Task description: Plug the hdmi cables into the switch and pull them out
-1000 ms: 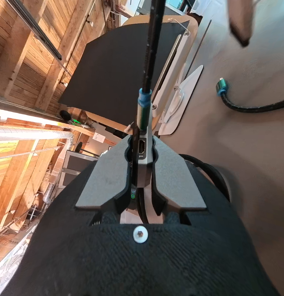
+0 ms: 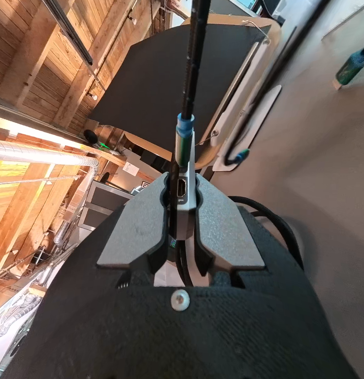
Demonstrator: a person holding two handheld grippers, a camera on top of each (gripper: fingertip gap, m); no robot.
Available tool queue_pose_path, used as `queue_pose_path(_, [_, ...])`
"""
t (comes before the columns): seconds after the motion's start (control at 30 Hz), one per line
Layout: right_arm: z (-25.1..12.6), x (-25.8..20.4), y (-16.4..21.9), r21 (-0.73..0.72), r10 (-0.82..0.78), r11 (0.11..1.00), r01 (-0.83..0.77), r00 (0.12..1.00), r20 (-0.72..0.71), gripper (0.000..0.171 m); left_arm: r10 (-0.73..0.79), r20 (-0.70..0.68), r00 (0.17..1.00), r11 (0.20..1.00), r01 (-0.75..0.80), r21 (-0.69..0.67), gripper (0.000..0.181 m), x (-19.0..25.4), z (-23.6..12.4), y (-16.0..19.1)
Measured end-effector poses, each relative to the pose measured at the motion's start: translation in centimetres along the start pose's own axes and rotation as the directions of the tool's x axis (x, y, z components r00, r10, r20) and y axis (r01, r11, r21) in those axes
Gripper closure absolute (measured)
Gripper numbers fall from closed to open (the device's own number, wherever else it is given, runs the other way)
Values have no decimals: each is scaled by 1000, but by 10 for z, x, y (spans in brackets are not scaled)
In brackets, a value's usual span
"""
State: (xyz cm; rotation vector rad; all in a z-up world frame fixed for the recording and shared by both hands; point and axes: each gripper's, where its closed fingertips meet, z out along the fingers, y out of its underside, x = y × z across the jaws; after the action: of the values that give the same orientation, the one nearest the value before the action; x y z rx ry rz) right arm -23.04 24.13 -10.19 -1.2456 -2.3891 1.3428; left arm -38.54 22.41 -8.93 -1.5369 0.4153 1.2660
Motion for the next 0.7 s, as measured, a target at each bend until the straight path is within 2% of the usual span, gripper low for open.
queue_pose_path(0.03, [2,-9,18,-53,-18,998,20,999,37,168,-1,3,1000,1000,1,2,161,-1,0,0])
queue_pose_path(0.13, [6,-23,83,-236,-28,971,47,996,86,167,-5,5,1000,1000,5,3,161,-2,-1,-1])
queue_pose_path(0.2, [4,-16,116,-331,31,943,-23,999,19,163,-3,-3,1000,1000,3,3,161,0,0,0])
queue_pose_path(0.27, [-3,-7,131,-370,89,922,-115,992,-88,157,8,-14,1000,1000,-8,9,161,3,0,-2])
queue_pose_path(0.33, [-15,12,130,-350,107,916,-197,960,-259,157,24,-27,999,999,-24,23,161,8,0,-5])
queue_pose_path(0.43, [-24,40,104,-194,174,940,-280,884,-434,148,48,-41,998,998,-47,35,161,13,-1,-7])
queue_pose_path(0.57, [-17,87,80,-35,238,949,-312,787,-570,136,89,-74,993,994,-83,77,162,26,-3,-13])
queue_pose_path(0.7, [-9,141,83,6,248,942,-336,684,-686,127,128,-107,986,989,-120,83,162,36,-2,-13])
